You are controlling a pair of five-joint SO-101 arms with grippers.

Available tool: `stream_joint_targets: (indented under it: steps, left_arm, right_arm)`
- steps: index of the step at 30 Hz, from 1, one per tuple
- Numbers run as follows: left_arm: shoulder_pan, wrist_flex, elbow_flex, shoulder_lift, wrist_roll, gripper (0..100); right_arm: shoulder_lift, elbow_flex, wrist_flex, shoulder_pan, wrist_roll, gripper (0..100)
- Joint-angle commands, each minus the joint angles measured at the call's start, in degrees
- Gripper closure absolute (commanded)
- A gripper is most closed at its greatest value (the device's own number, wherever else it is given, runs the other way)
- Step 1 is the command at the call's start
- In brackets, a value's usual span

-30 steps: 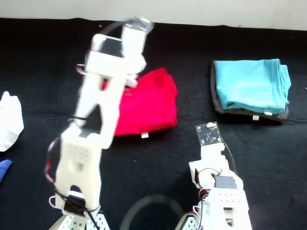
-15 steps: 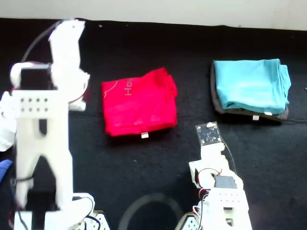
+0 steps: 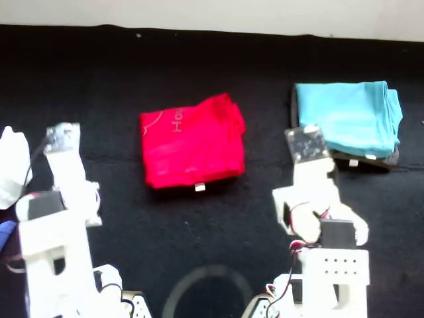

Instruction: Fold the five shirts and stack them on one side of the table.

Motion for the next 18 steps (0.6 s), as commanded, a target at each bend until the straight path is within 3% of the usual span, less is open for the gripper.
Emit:
stream_joint_targets:
  steps: [1, 11, 18]
  left_arm:
    - [-0.84, -5.45, 9.19, -5.23, -0.62, 99]
    - [-1.01, -19.43, 22.46, -8.13, -0.62, 99]
    - [-1.01, -20.13, 22.99, -8.4, -0.62, 99]
  right_arm:
    - [1.71, -7.34, 0.84, -2.33, 0.35, 99.0]
    - [35.65, -35.91, 0.48, -15.34, -12.57, 98.9]
    - [66.77, -63.34, 0.84, -18.68, -13.8, 98.9]
